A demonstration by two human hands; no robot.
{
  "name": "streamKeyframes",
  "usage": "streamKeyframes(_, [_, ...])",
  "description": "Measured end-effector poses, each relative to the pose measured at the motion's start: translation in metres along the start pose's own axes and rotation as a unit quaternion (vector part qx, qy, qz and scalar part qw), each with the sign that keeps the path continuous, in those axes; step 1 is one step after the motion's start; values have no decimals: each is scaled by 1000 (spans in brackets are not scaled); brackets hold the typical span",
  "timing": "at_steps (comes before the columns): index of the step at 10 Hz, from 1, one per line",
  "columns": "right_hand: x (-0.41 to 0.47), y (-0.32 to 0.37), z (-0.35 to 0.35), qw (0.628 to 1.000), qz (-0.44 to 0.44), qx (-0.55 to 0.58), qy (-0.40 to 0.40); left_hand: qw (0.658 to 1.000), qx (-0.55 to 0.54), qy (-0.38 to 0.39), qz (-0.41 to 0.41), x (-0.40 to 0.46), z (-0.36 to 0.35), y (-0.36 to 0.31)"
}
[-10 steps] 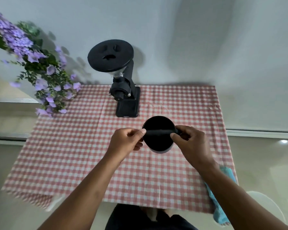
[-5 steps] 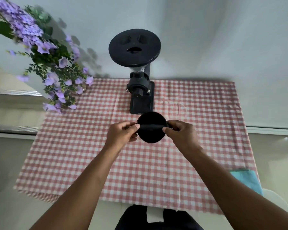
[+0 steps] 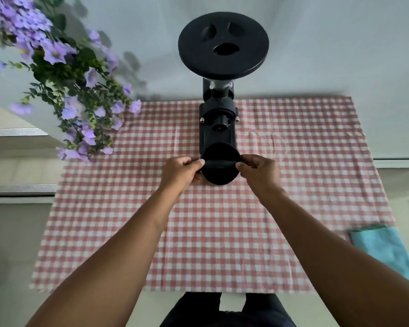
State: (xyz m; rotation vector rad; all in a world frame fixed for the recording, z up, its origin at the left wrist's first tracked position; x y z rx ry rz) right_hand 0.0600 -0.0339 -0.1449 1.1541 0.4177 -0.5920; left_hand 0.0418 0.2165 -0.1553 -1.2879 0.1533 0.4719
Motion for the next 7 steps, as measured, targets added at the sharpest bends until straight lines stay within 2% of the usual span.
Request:
streamKeyframes(5, [6,-5,-8,1000,0,15,-17,999,-21,29,16,8,-1,5])
streamKeyframes(7, [-22,-24,-10,999,-24,-31,-14,998,53,22,-9,-16,11,11])
Point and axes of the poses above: each hand's wrist, its own x-axis towards the middle knuckle, its own z-axis out of the back of the hand, y = z × x, the point moved 9 cm from there along x, towards the middle knuckle, and after that the axes turned 12 degrees about -z, right-handed, at the moved point
